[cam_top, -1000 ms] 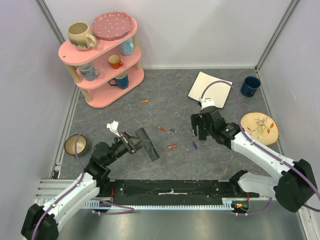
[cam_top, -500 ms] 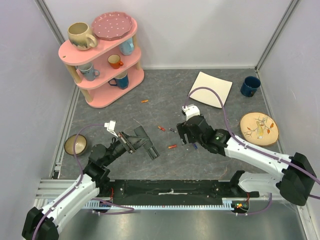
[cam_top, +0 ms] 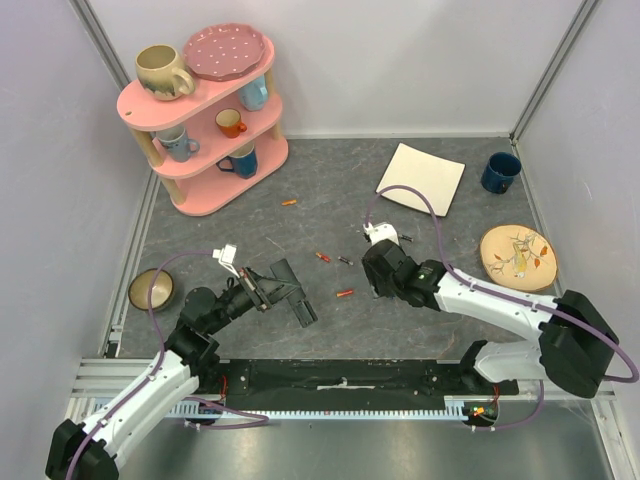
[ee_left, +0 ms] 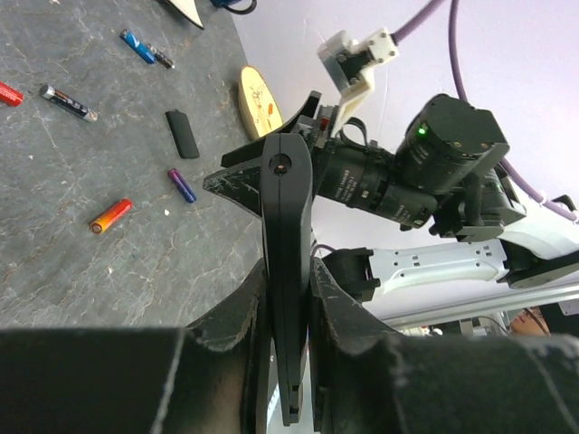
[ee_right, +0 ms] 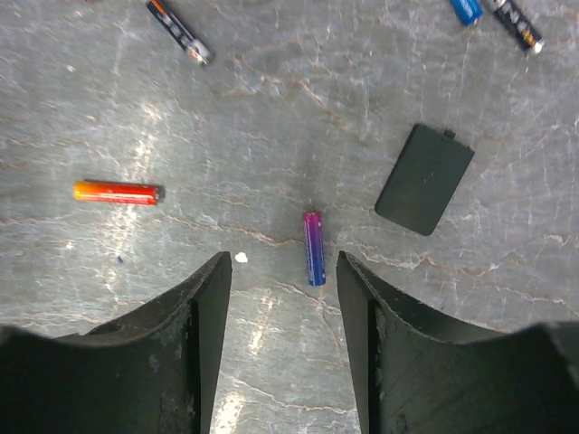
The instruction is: Load the batteries into the remote control
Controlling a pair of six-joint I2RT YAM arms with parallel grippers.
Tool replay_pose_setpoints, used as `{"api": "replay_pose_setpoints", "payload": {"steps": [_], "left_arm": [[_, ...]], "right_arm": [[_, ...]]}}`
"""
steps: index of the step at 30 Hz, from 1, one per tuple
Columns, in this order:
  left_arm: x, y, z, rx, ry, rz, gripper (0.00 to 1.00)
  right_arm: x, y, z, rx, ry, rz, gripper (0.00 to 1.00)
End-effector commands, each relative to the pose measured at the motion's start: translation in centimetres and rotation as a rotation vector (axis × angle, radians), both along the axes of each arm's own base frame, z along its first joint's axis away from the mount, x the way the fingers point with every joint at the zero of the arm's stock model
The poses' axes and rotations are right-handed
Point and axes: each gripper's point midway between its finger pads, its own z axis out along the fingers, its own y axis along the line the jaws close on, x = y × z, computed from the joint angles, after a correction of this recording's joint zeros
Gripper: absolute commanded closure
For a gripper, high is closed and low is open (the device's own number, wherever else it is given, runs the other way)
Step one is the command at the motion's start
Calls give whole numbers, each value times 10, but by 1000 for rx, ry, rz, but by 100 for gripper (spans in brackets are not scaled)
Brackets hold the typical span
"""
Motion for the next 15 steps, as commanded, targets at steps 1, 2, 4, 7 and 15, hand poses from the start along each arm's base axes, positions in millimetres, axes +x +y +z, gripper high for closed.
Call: {"api": "replay_pose_setpoints", "payload": {"steps": [1,2,4,7,15], "left_arm": [[-9,-3,7,-4,-80,-55,98],[-10,-3,7,-9,-87,-58,98],[-12,-3,9,-23,-107,-64,98],[-13,-3,10,-35,-124,-69,98],[-13,-3,6,-31,-113,-67,98]], "right_arm": [[-7,-12,-18,-45,47,-48,43],[-9,-14,-21,-54,56,-53,43],[-11,-19,-27,-63,72,-66,44],[-12,-24,-34,-74,92,-78,44],[-12,-28,-46,-42,134,-85,48]]}}
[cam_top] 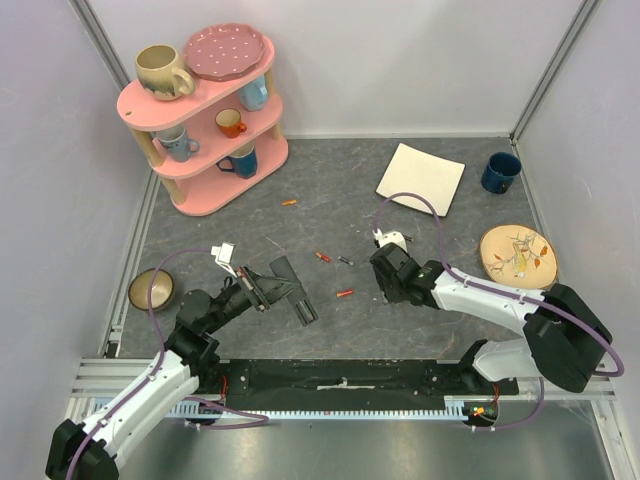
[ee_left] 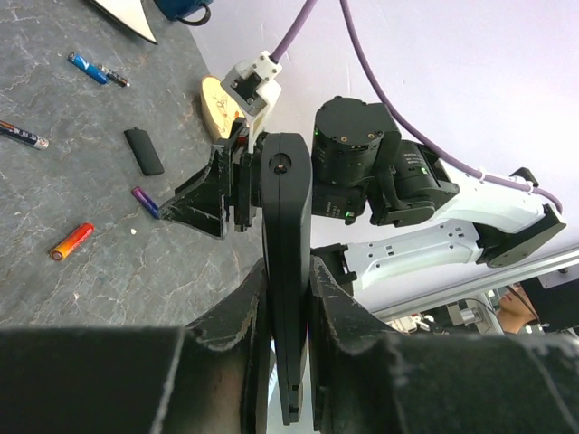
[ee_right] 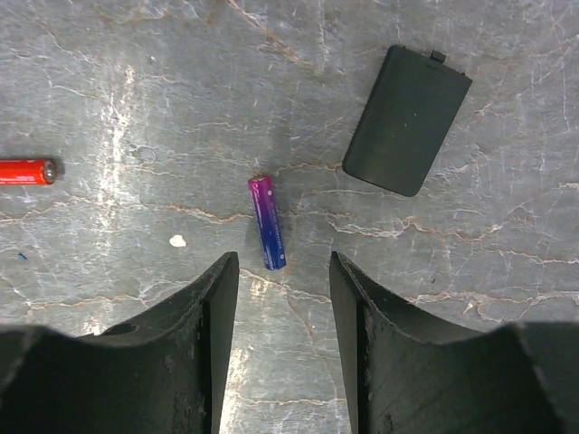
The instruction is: Load the batteries into the remote control
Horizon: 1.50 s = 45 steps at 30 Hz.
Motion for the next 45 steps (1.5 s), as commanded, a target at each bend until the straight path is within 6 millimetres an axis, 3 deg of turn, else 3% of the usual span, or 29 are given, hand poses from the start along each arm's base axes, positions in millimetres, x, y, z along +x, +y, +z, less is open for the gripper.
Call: {"api": "replay_pose_setpoints", "payload": {"steps": [1,16,26,45], "left_arm": [[-5,0,-16,19,-25,-23,98],[-4,0,-12,4,-31,-17,98],[-4,1,-22,13,-13,-12,98],[-3,0,-24,13,-10,-14,98]], "right_arm": [[1,4,-6,39,15,-9,49],[1,7,-19,99,40,-10,53],[-1,6,-26,118,65,-11,57],[-5,8,-30,125,94,0,71]]}}
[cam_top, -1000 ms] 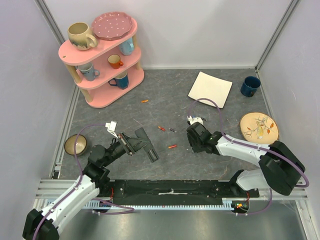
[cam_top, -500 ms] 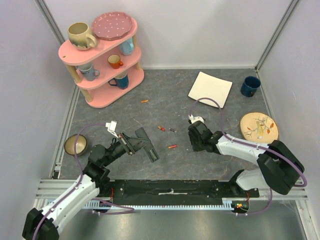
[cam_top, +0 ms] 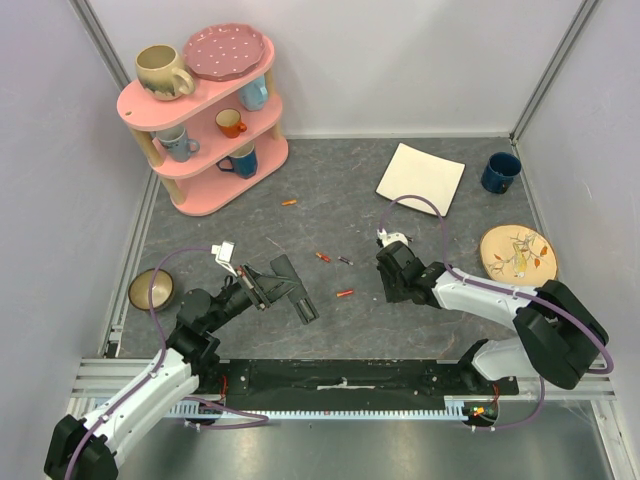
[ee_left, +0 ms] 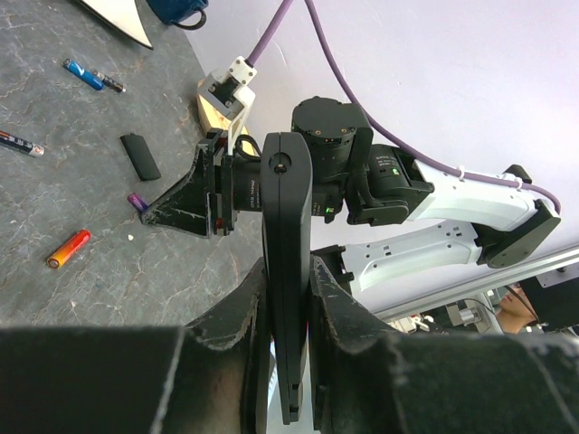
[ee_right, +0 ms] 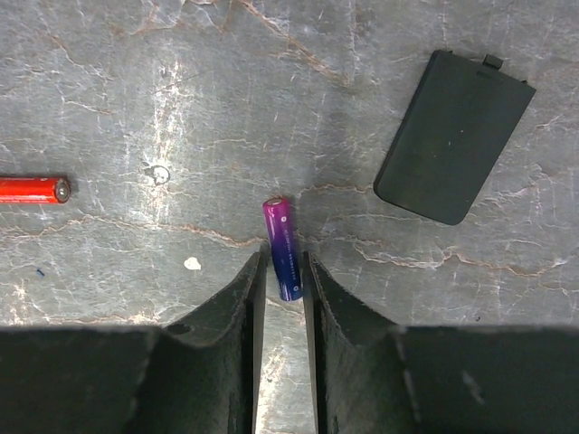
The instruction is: Load the batteries into the remote control
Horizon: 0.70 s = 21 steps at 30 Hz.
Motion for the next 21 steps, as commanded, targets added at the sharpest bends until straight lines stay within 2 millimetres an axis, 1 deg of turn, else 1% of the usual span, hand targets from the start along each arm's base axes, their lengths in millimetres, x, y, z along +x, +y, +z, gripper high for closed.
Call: {"api": "replay_pose_setpoints", "payload": {"steps": [1,4,7,8,9,10,16,21], "left_arm": [[-6,2,-28,23,6,-14,98],[-5,2,-28,24,5,-13,98],[-6,1,-28,23,5,-14,98],[-5,1,-28,24,7,-14,98],[-5,1,-28,23,6,-14,98],[-5,1,-28,24,7,-14,98],[-5,1,-29,25,6,-16,98],[-4,1,-28,24,8,-13,98]], "right_arm": [[-7,1,-9,3,39,12,72],[-9,0,-11,0,52,11,78],[-11,1,-12,5,61,9,89],[-9,3,-10,15,60,3,96],[-10,4,-9,18,64,0,99],[-10,5,-8,26,64,3,100],[-3,19,10,93,41,3,100],[-1,14,17,63,22,24,100]]}}
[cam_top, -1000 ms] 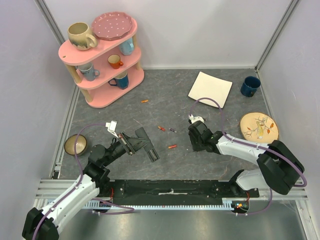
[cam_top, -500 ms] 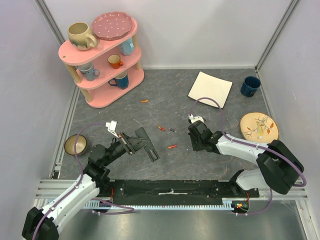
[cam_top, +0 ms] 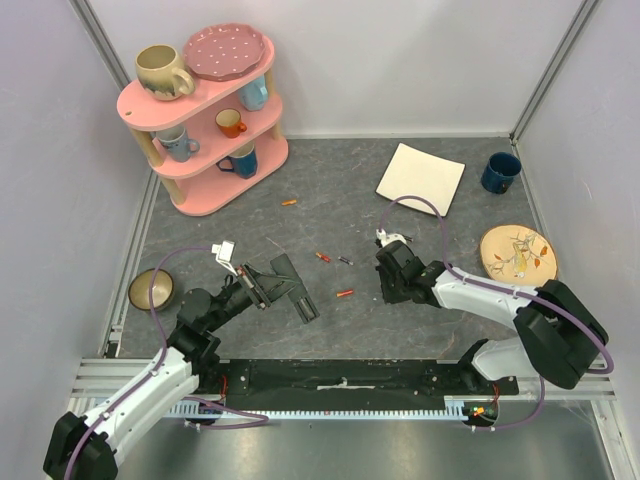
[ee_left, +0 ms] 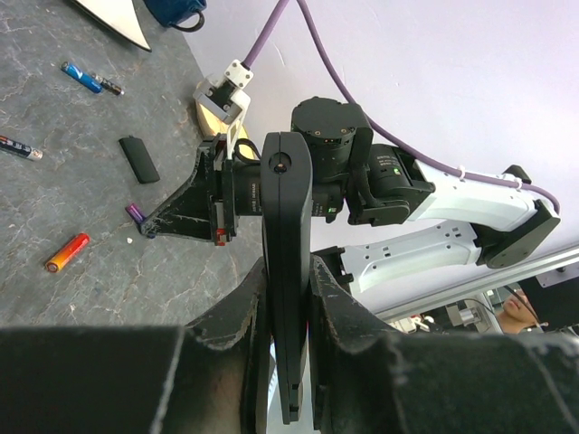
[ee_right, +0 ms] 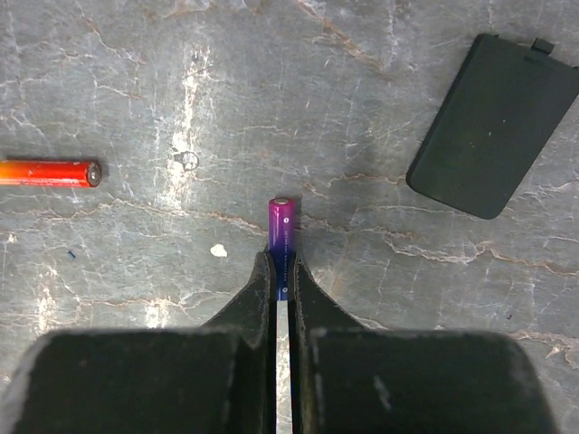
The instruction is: Load the batteries into the remote control
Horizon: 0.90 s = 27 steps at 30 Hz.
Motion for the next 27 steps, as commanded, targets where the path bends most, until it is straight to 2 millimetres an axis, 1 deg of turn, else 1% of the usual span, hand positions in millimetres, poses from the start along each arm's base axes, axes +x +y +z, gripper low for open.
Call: {"api": "replay_pose_setpoints", "payload": {"steps": [1,4,5,7,13,15,17,18,20,21,23,24,25,26,27], "left_arm": [[-5,2,-29,26,12,-10,98],[-3,2,-30,19,29,-3,98],[-3,2,-34,19,43,-1,98],[-2,3,-31,-4,49,6,98],[1,0,-32,-16,74,-1,98],[1,0,-30,-22,72,0,98],[2,1,-31,-24,76,4,98],[3,1,-32,-25,79,12,98],[3,2,-31,-35,82,18,98],[5,3,-30,-44,81,30,98],[6,4,-28,-57,80,36,98],[7,4,-28,-60,83,39,98],[7,4,-28,-64,88,38,98],[8,3,-24,-73,78,35,98],[7,2,-25,-75,79,25,98]], "right_arm": [[3,6,16,21,-13,25,100],[2,5,18,16,-18,33,100],[2,4,18,14,-17,31,100],[2,4,16,8,-12,37,100],[0,3,10,-6,7,40,100],[0,3,9,-9,9,42,100],[1,6,13,7,3,43,100],[2,8,18,18,-5,45,100],[4,13,33,57,-32,47,100],[8,19,49,96,-69,52,100],[8,24,67,135,-93,63,100],[12,30,83,166,-120,73,100],[10,34,98,193,-144,90,100],[5,36,104,197,-134,112,100],[8,42,123,208,-166,141,100]]}}
